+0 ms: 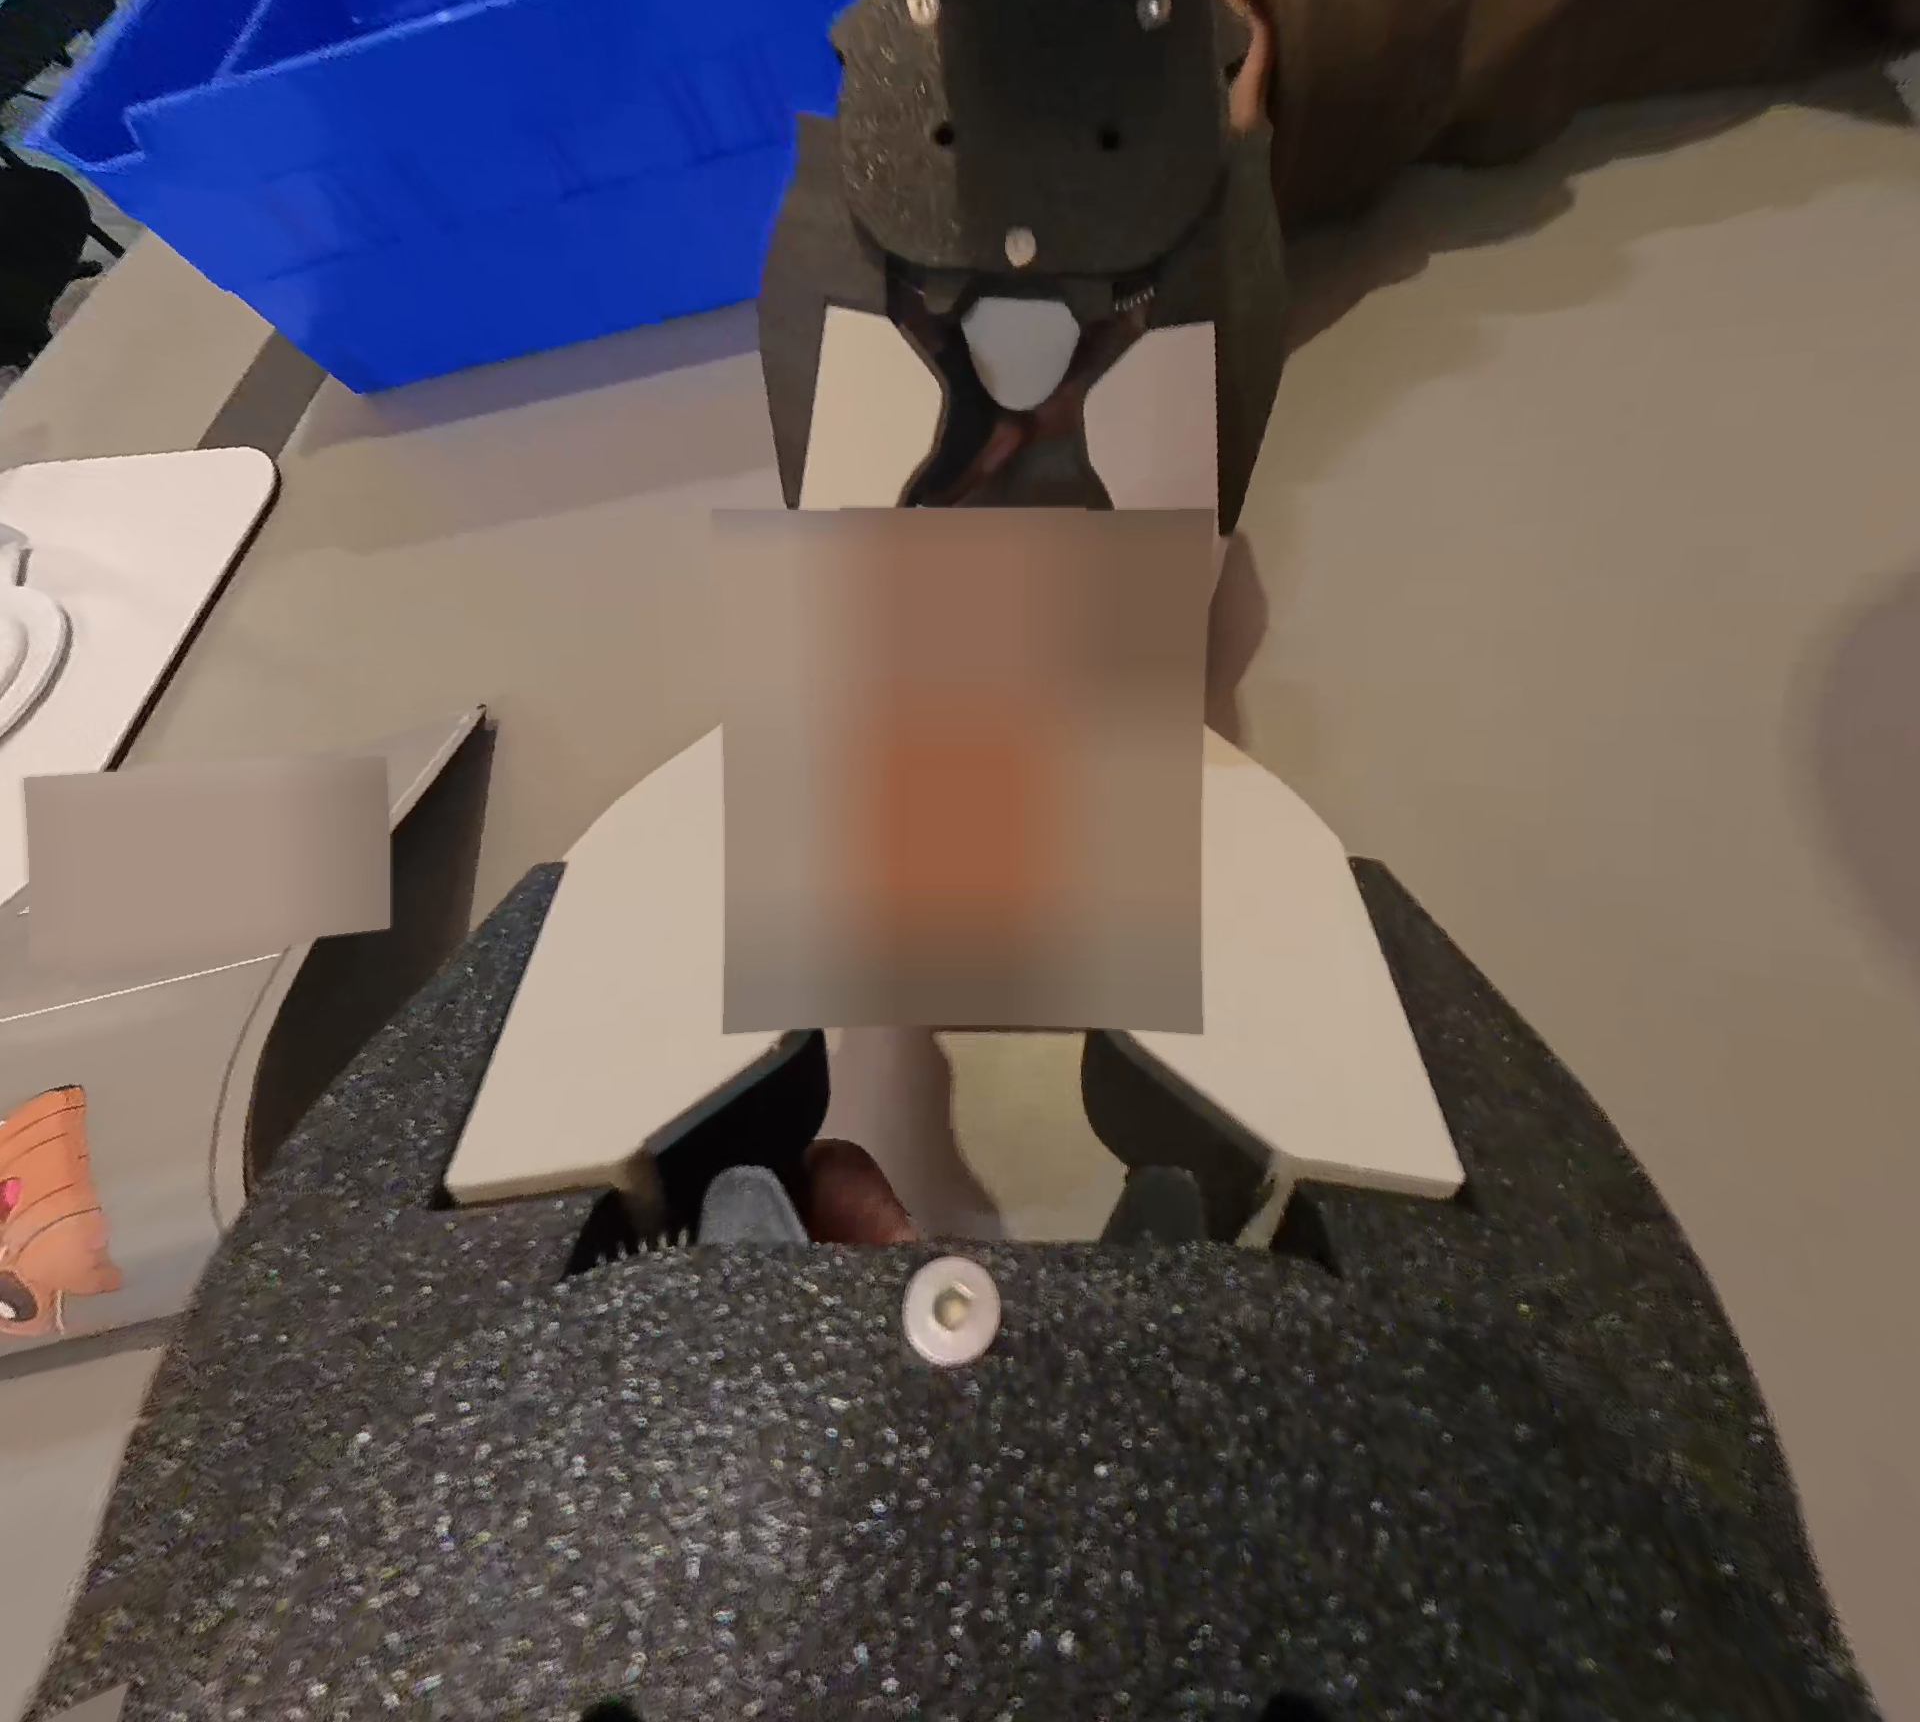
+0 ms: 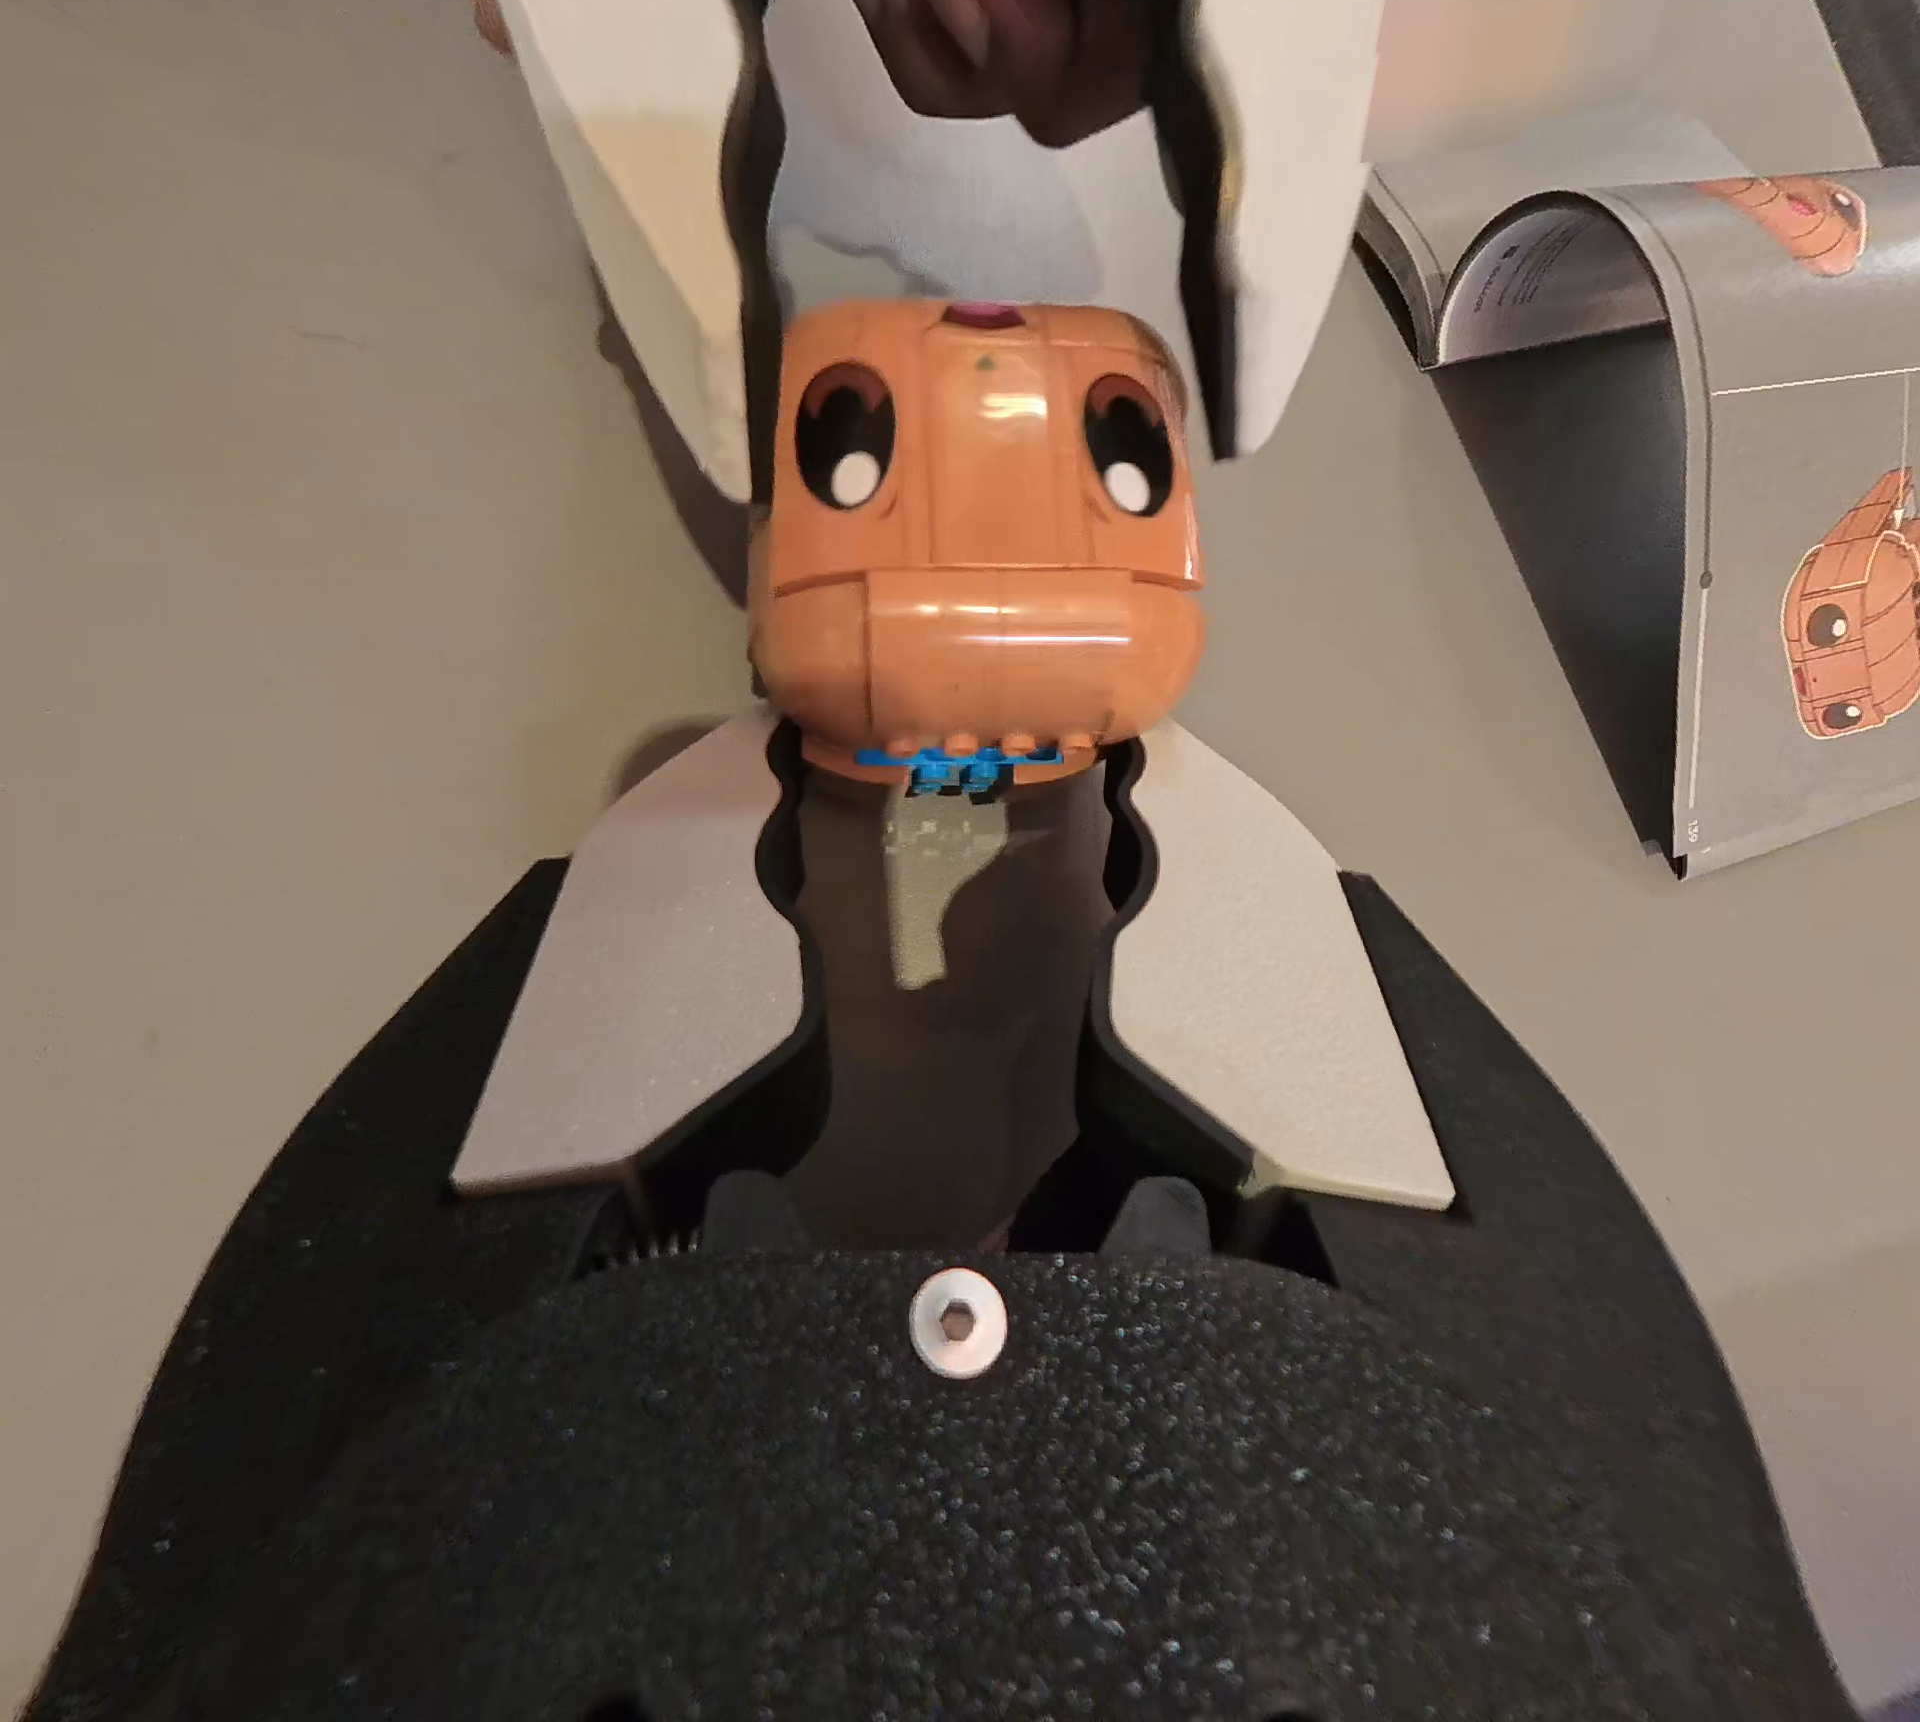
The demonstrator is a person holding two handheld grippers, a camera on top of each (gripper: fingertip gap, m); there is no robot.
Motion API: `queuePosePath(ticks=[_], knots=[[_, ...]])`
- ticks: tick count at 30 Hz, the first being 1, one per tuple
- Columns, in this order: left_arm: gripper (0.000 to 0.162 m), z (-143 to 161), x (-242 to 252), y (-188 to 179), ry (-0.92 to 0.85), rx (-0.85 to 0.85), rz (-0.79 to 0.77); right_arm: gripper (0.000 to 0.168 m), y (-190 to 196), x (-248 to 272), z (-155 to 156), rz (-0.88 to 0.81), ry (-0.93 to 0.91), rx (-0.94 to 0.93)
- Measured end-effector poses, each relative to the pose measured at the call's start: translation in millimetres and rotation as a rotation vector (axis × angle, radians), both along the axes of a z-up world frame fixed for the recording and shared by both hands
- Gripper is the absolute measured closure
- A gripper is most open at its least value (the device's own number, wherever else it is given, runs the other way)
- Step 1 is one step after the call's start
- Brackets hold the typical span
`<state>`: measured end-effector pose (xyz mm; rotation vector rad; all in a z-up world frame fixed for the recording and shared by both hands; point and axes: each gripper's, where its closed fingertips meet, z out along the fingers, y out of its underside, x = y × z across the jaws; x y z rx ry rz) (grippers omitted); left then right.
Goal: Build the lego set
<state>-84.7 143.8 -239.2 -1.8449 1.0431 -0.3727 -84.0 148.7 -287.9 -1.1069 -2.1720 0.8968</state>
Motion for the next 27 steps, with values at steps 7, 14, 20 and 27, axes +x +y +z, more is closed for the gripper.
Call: queuePosePath(ticks=[7,14,20,27], knots=[[0.105,-4,1,0,-0.035,-0.04,0.003,0.112,0,0,0,-0.001,0.001,0.005],[0.104,-5,1,-2,-0.033,-0.066,0.014,0.112,-1,0,0,0.004,-0.001,0.003],[0.104,-7,3,-2,0.012,-0.048,0.021,0.112,0,1,-1,0.001,-0.007,0.009],[0.104,-7,2,-2,0.027,-0.045,0.018,0.112,0,0,-1,-0.002,-0.006,0.011]])
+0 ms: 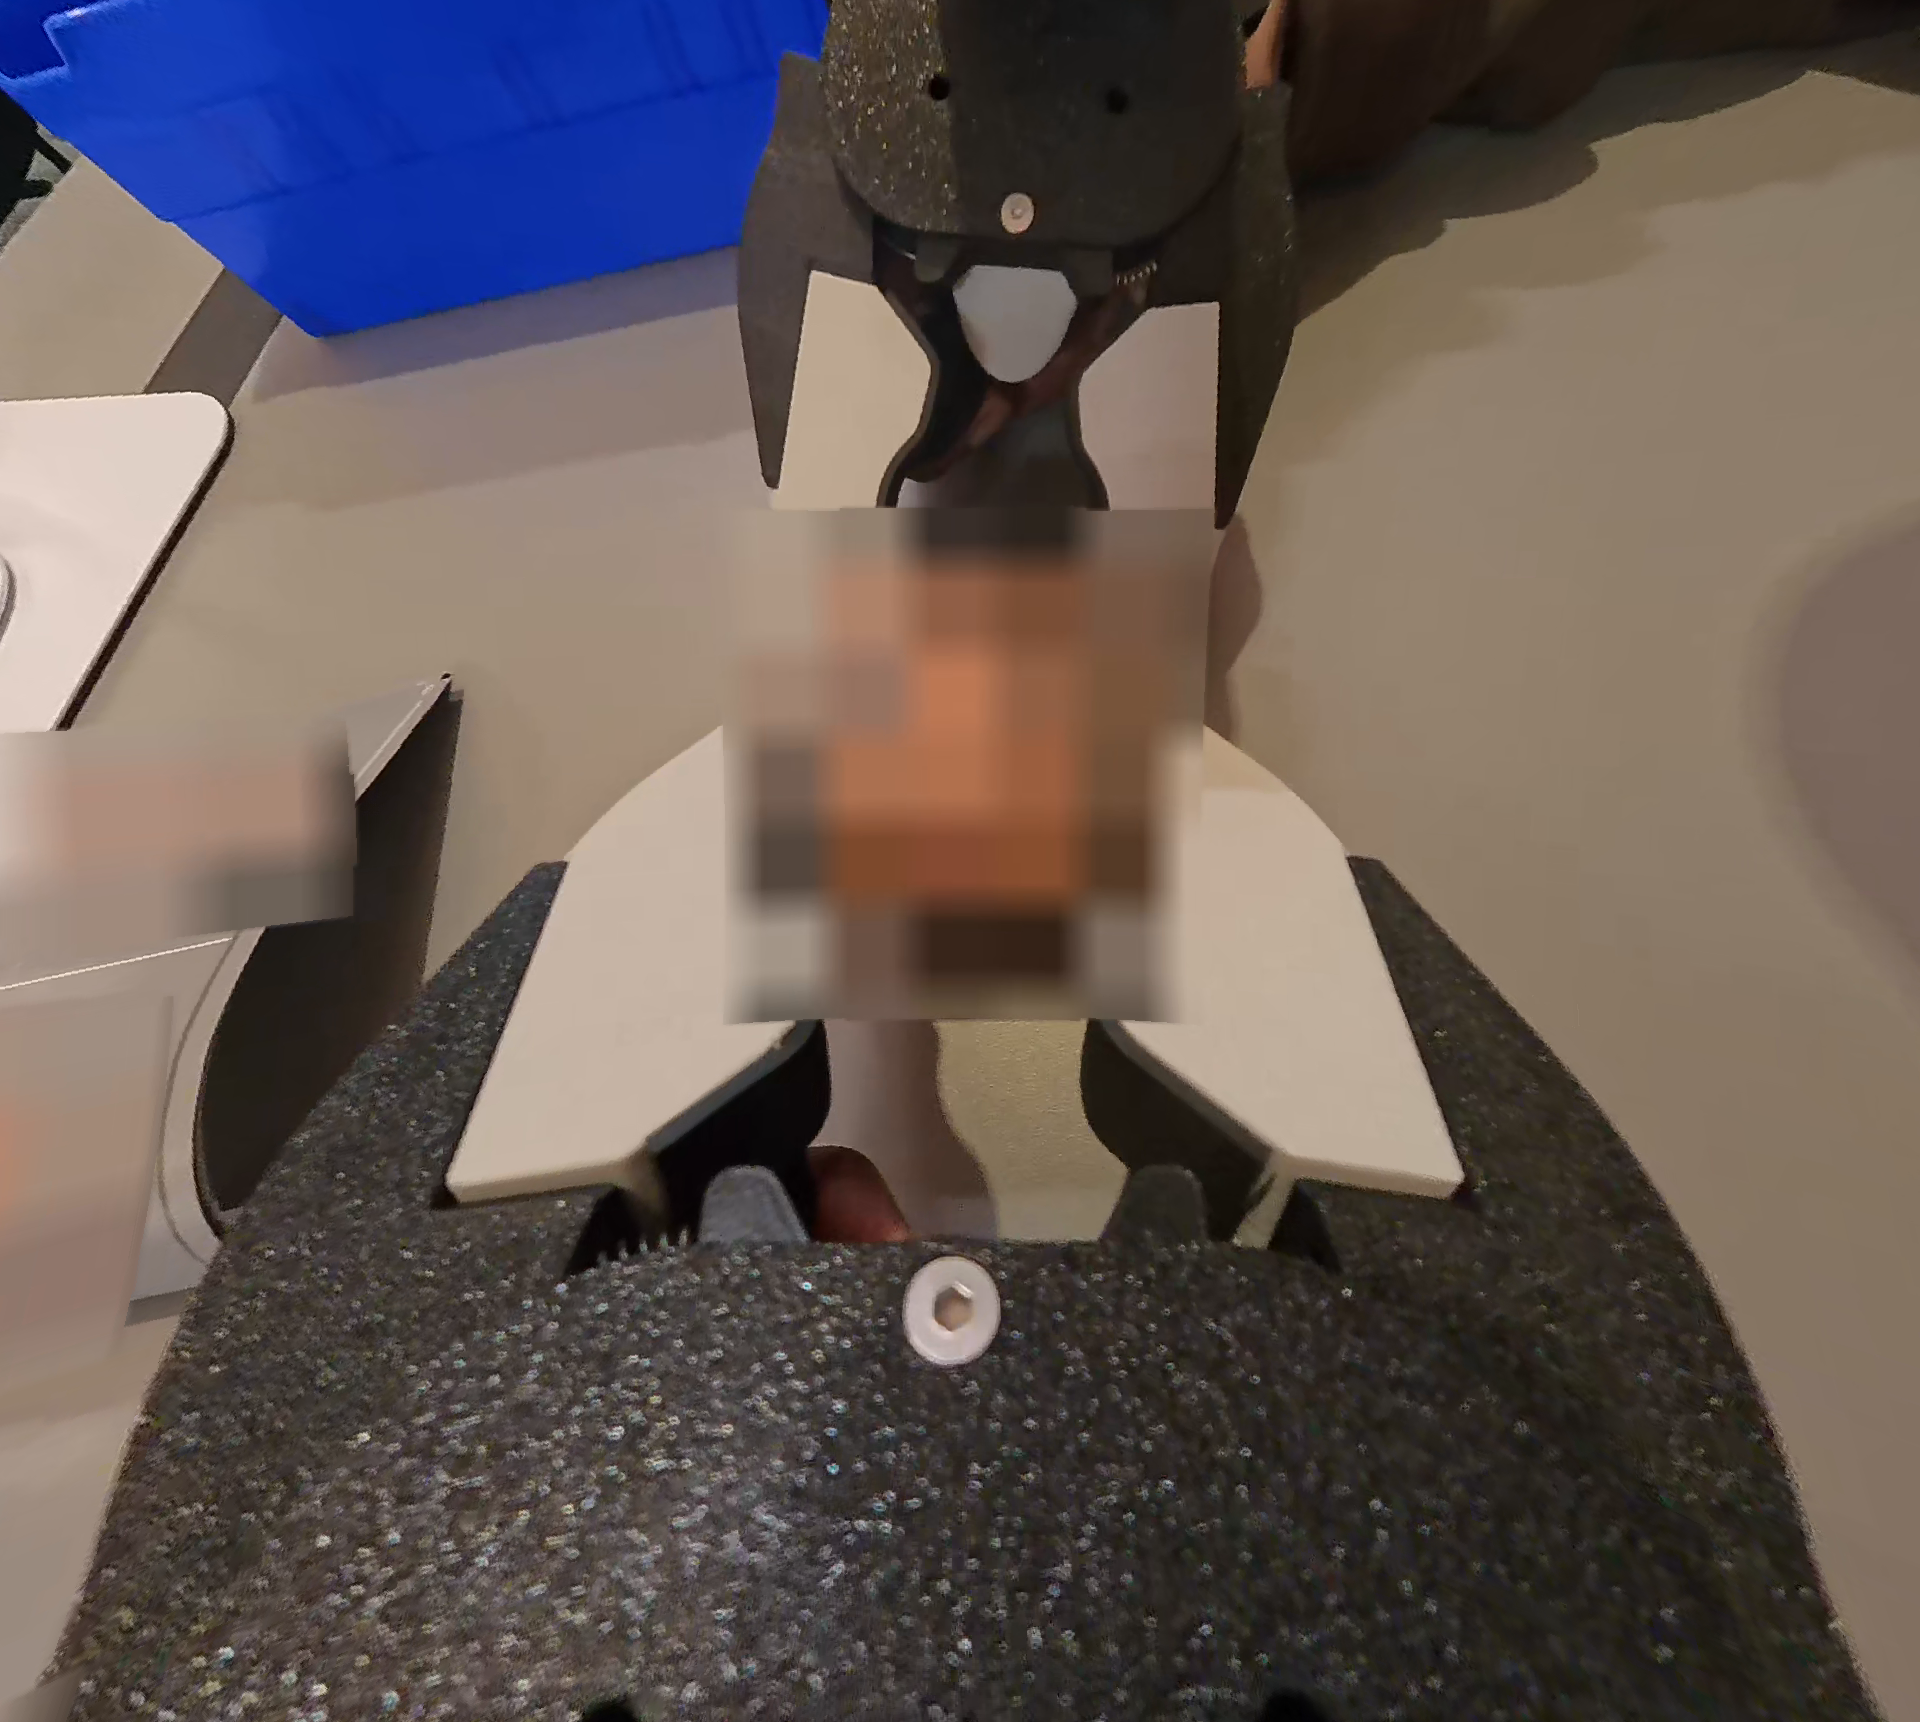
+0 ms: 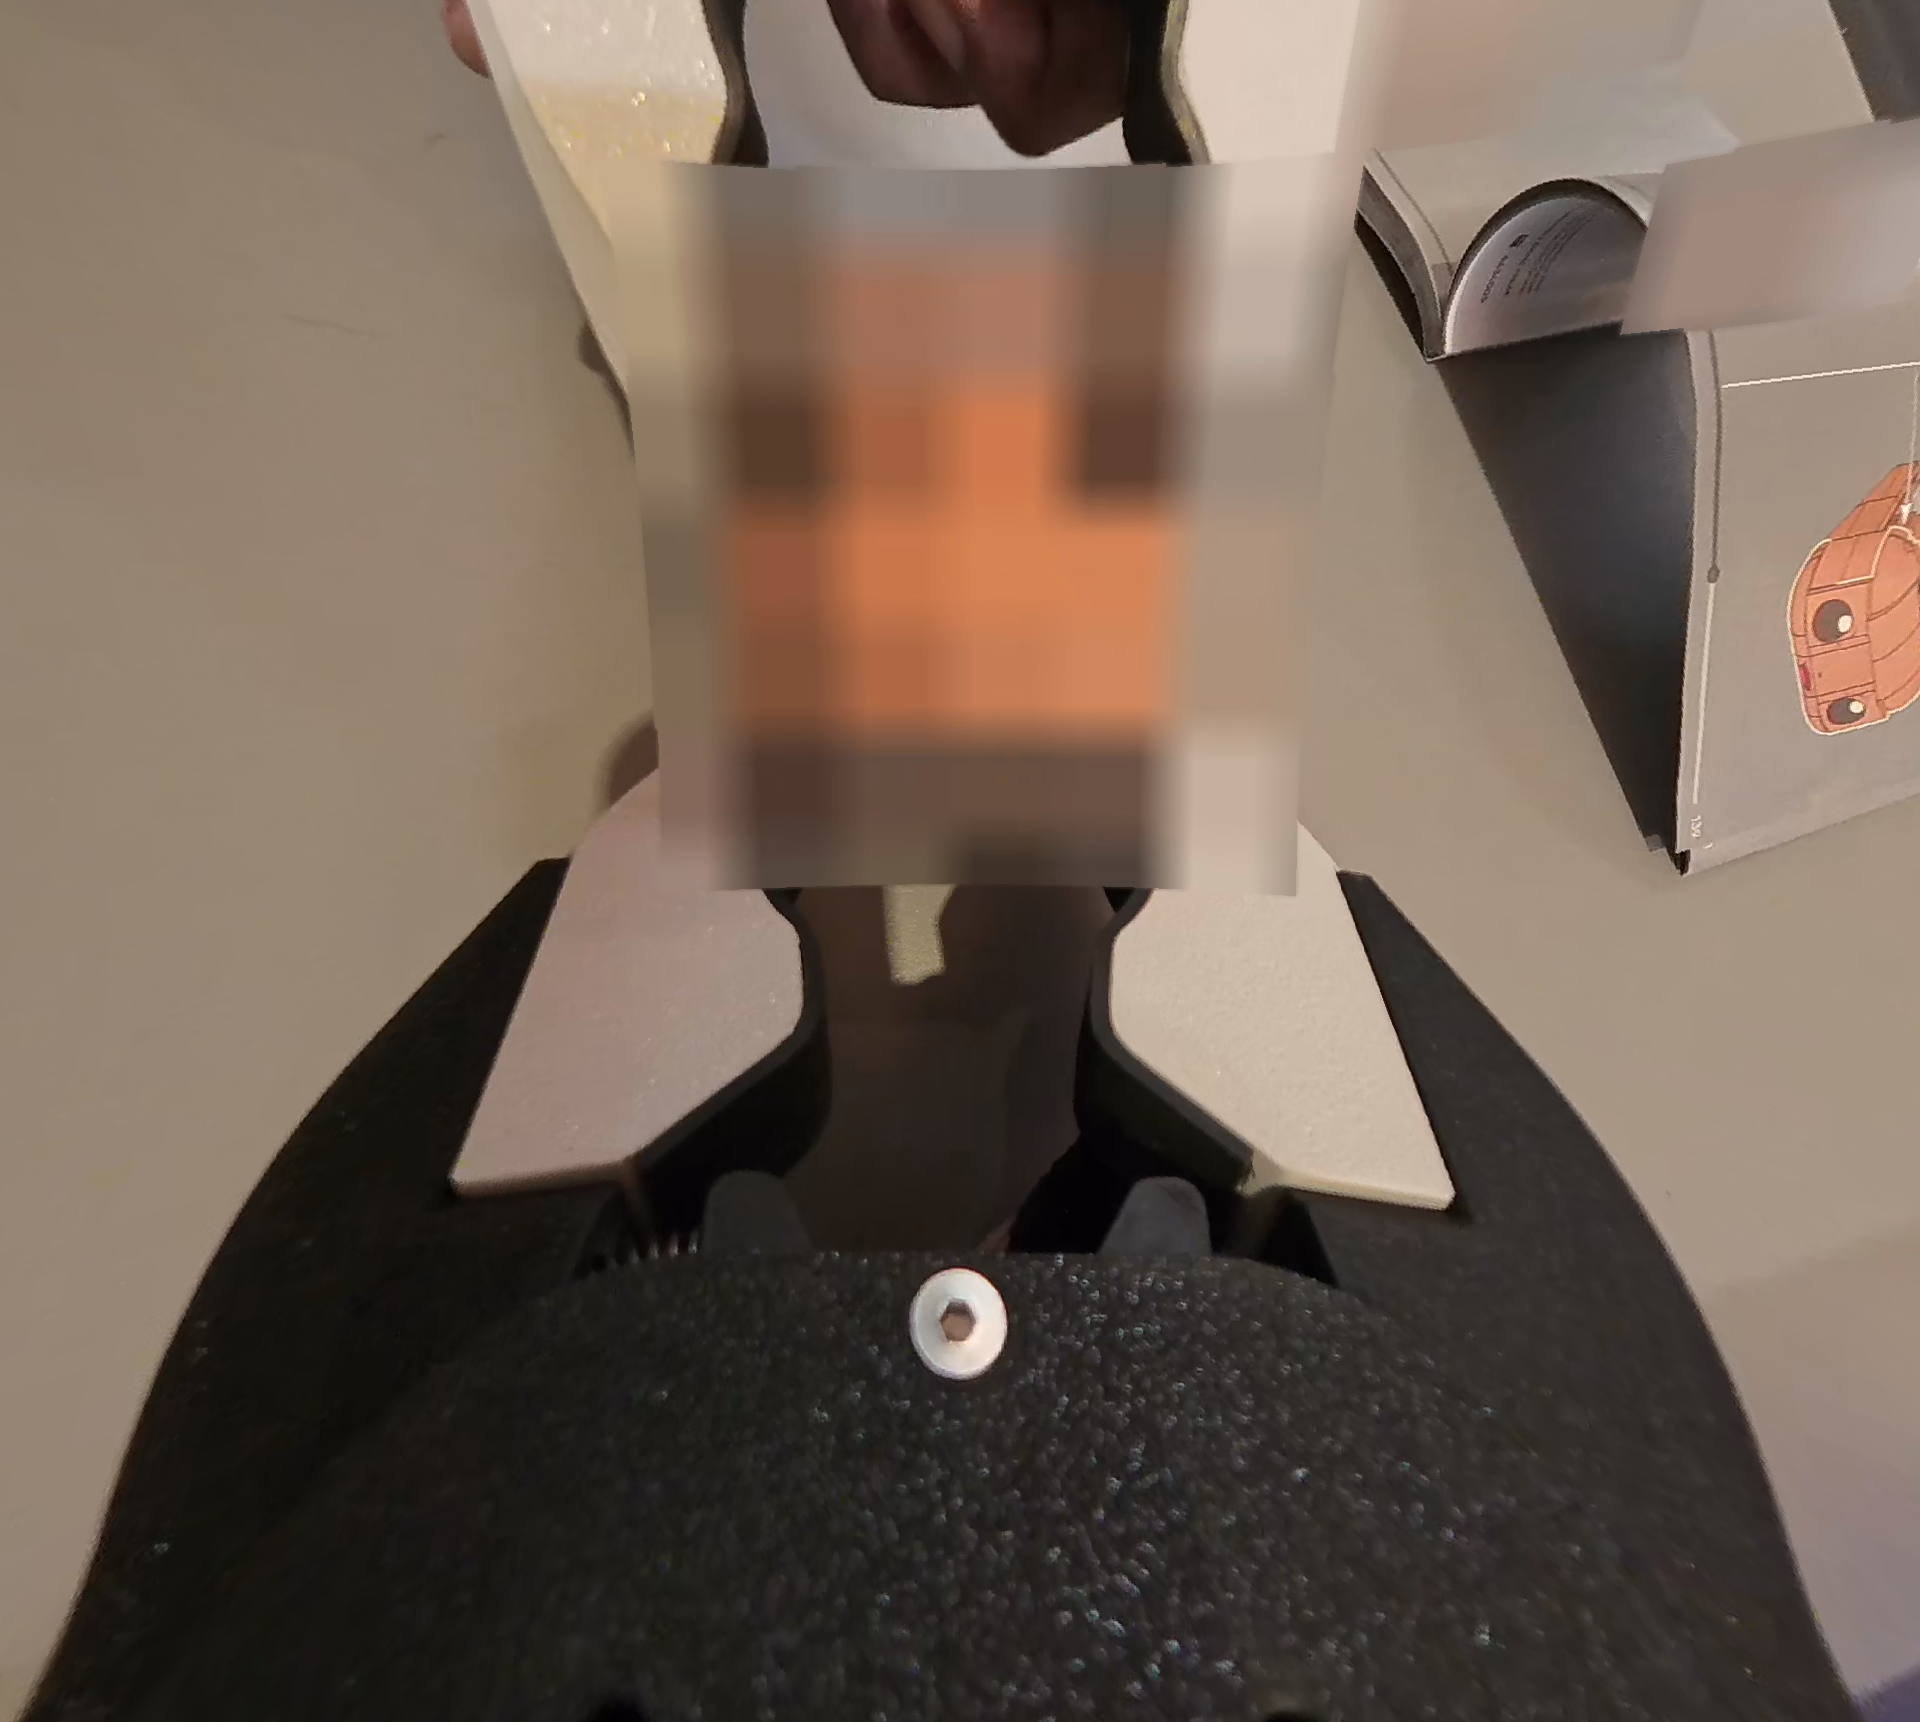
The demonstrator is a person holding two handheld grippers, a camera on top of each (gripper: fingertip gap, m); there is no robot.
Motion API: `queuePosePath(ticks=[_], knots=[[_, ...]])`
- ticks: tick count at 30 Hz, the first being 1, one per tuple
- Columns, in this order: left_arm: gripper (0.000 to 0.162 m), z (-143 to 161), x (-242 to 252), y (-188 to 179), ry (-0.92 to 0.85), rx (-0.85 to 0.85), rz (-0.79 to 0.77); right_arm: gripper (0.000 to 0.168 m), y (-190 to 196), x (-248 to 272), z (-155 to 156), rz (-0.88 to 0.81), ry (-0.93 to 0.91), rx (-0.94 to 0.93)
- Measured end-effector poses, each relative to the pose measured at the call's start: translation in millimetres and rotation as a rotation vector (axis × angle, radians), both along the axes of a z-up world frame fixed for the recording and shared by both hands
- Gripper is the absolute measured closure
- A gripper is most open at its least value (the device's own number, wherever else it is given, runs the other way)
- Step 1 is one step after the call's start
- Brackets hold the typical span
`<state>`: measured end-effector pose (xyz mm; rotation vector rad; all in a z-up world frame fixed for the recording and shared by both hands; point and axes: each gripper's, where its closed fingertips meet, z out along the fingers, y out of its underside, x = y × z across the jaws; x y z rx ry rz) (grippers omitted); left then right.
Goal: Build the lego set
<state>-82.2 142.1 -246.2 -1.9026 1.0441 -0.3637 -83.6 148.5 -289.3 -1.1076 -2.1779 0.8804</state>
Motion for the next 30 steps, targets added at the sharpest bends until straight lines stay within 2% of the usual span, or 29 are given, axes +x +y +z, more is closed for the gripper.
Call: queuePosePath(ticks=[8,17,23,30], knots=[[0.1,1.2,-0.4,2.1,0.047,0.042,-0.002,0.112,0.7,-0.5,-0.1,-0.003,0.002,0.004],[0.1,-5.3,1.6,1.4,0.006,-0.036,-0.004,0.112,-0.1,-0.2,-0.6,0.003,-0.003,0.002],[0.1,1.4,3.8,1.5,-0.094,-0.086,0.008,0.112,-0.8,-0.2,-0.9,0.007,0.001,0.015],[0.1,2.9,5.5,1.0,-0.099,-0.058,0.0,0.112,-0.7,0.0,-1.3,0.007,-0.002,0.013]])
